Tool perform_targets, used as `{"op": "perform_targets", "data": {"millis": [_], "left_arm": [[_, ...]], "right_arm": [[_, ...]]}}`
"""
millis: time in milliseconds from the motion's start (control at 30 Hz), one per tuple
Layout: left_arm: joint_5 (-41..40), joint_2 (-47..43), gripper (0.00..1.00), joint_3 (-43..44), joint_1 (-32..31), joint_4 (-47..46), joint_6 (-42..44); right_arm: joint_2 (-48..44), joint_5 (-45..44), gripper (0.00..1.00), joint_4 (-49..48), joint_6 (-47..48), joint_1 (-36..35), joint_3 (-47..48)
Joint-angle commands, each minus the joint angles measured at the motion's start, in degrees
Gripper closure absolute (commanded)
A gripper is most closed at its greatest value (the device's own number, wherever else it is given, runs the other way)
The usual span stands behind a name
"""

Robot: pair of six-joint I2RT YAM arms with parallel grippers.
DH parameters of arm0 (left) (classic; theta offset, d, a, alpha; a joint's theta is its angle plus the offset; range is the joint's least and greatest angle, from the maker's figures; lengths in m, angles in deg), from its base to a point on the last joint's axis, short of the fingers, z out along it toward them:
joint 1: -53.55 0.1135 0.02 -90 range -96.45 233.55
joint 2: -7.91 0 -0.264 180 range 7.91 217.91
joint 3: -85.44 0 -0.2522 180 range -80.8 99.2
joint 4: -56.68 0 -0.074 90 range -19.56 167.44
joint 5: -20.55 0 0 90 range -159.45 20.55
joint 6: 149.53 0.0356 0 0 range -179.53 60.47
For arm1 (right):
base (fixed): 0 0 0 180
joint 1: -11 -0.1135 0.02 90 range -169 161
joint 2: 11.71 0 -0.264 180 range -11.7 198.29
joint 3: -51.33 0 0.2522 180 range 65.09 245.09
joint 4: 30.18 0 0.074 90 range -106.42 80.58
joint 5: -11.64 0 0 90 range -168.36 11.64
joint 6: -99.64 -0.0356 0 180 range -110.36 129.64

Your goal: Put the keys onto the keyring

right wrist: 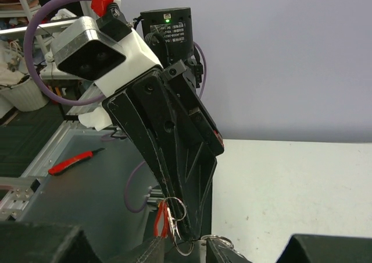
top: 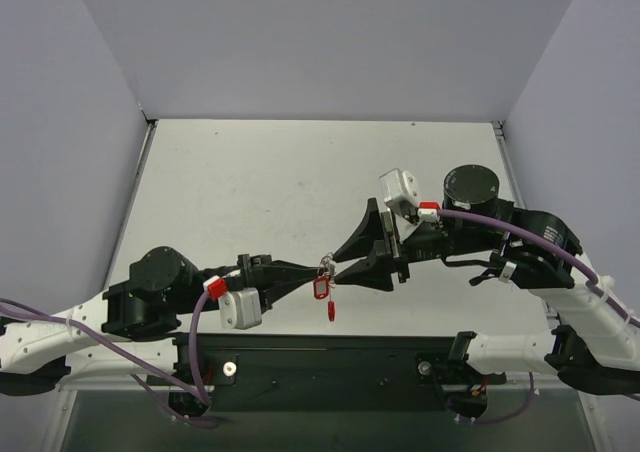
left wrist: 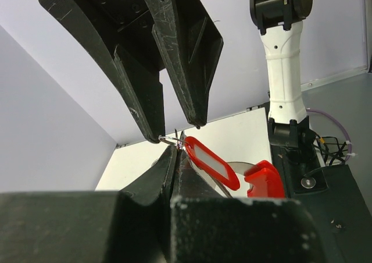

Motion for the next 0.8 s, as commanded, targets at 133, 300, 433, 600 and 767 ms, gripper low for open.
{"op": "perform_targets", "data": {"millis": [133, 300, 433, 600, 767], "left_arm": [[0.14, -0.31, 1.0, 3.4, -0.18, -2.56, -1.26], [0.58, -0.13, 1.0, 4.02, -0.18, -2.21, -1.87], [1.11, 0.22, 1.0, 4.37, -0.18, -2.03, -2.4], [1.81, 1.01, 1.0, 5.07, -0.18, -1.68, -2.75], [1.9, 1.62, 1.0, 5.69, -0.18, -1.06, -3.1]], "right_arm": [[0.99, 2.67, 0.69, -0.99, 0.0, 0.15, 0.46], [0.73, 1.79, 0.73, -0.99, 0.26, 0.15, 0.2], [0.46, 1.0, 0.75, -0.9, 0.44, 0.15, 0.11], [0.46, -0.4, 0.78, -0.99, 0.7, -0.11, 0.11], [0.2, -1.99, 0.8, -1.34, 1.14, -0.55, 0.02]]}}
